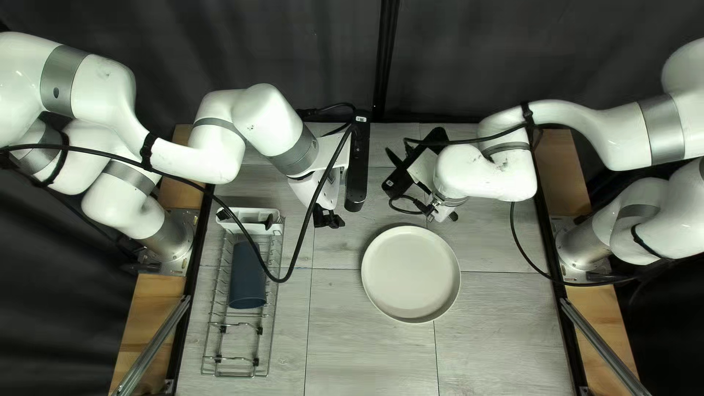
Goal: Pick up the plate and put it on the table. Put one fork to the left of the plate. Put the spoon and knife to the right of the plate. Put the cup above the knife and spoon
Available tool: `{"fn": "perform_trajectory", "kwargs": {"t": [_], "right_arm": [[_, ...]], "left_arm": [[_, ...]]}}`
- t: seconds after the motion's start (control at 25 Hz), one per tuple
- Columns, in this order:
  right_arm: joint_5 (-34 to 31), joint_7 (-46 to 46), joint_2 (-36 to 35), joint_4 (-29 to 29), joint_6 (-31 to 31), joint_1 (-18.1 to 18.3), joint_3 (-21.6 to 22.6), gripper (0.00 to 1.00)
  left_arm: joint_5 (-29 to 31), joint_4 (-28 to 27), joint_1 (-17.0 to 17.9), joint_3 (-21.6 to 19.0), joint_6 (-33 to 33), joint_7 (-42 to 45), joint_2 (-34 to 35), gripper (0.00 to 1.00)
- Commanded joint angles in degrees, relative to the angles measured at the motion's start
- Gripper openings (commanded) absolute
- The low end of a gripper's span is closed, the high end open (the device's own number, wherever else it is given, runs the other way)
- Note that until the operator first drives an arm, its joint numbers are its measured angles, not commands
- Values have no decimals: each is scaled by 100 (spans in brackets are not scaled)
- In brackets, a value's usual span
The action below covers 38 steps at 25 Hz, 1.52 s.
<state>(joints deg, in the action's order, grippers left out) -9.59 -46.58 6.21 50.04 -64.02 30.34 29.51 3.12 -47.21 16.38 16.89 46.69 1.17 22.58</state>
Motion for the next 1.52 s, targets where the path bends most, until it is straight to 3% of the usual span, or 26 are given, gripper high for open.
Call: {"fn": "perform_trajectory", "kwargs": {"t": [0.04,0.2,0.36,0.76,0.88,1.04,1.36,1.52], "right_arm": [[505,323,870,-738,290,-59,-227,0],[1327,238,1938,-1400,-37,-218,-529,0],[2116,-544,2477,-1768,-422,-391,-445,0],[2187,-469,2521,-1867,-348,-435,-477,0],[2827,-592,2668,-2168,-179,-499,-685,0],[3734,-1603,2522,-2373,64,-632,-389,0],[3765,-1623,2407,-2388,173,-681,-291,0],[4314,-1663,2058,-2568,601,-797,-224,0]], "left_arm": [[0,0,0,0,0,0,0,100],[0,0,0,0,0,0,0,100],[0,0,0,0,0,0,0,100],[0,0,0,0,0,0,0,100],[0,0,0,0,0,0,0,100],[0,0,0,0,0,0,0,100],[0,0,0,0,0,0,0,100],[0,0,0,0,0,0,0,100]]}}
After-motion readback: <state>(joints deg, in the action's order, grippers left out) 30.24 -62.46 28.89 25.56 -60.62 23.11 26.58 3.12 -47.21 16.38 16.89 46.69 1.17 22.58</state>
